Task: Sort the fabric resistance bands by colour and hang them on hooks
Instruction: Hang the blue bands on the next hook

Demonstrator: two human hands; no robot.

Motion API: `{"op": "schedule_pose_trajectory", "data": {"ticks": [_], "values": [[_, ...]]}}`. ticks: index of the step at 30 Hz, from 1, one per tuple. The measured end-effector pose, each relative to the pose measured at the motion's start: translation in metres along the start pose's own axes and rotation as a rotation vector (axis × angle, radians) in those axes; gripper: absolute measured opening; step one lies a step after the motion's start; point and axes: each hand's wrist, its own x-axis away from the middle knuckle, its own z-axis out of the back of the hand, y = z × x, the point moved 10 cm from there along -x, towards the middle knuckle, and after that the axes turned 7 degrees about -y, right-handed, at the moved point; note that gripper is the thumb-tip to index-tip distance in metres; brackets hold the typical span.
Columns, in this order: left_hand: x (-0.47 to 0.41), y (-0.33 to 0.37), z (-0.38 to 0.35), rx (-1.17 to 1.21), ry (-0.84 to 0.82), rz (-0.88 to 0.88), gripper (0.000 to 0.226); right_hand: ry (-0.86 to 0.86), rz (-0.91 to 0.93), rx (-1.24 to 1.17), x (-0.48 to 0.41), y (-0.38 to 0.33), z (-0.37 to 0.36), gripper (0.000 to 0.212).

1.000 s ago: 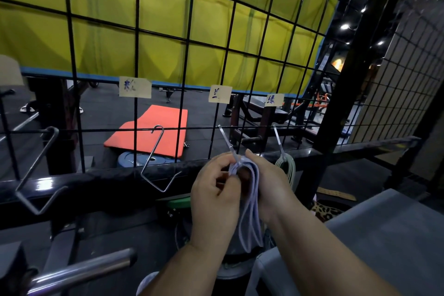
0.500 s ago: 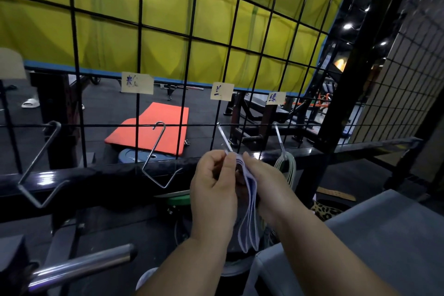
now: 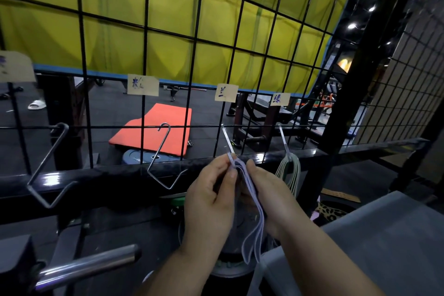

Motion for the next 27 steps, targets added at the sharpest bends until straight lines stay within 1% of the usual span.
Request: {"op": "schedule_pose_trajectory", "data": {"ticks": [3,5,7,9,11,12,15,17,19,20,23,25,27], "values": [[0.0,0.003,0.004,-0.113,0.005,-0.044,0.03,0.026,-0.072,-0.012,-0.001,-0.002,0.001,0.041],[0.0,0.008,0.006,-0.174,0.018,-0.095,0.031,0.094,-0.13,-0.061,-0.001,-0.002,0.007,0.044],[-0.001,0.012,0.007,-0.247,0.029,-0.142,0.03,0.115,-0.213,-0.144,-0.005,0.003,0.009,0.048],[-0.003,0.013,0.006,-0.289,0.018,-0.162,0.034,0.065,-0.306,-0.272,-0.007,0.009,0.004,0.048],[-0.005,0.01,0.005,-0.295,0.004,-0.161,0.037,0.005,-0.36,-0.365,-0.009,0.011,-0.002,0.04],[-0.006,0.009,0.005,-0.297,0.007,-0.159,0.04,-0.025,-0.372,-0.371,-0.009,0.01,-0.004,0.036],[-0.006,0.009,0.007,-0.322,0.037,-0.16,0.05,-0.083,-0.354,-0.306,-0.01,0.005,-0.009,0.032],[-0.004,0.007,0.007,-0.32,0.037,-0.148,0.051,-0.06,-0.309,-0.229,-0.007,0.001,-0.009,0.032],[-0.004,0.006,0.005,-0.307,0.029,-0.142,0.049,-0.022,-0.223,-0.156,-0.007,0.002,-0.002,0.032],[-0.003,0.006,0.004,-0.302,0.024,-0.139,0.047,-0.034,-0.17,-0.111,-0.007,0.001,-0.001,0.033],[-0.004,0.007,0.0,-0.28,-0.001,-0.151,0.048,-0.059,-0.069,0.059,-0.006,-0.003,0.0,0.033],[-0.004,0.006,-0.003,-0.228,-0.017,-0.157,0.048,-0.01,-0.028,0.181,-0.006,-0.005,0.006,0.03],[-0.004,0.005,-0.004,-0.205,-0.014,-0.167,0.043,0.034,-0.002,0.328,-0.004,-0.009,0.011,0.028]]}}
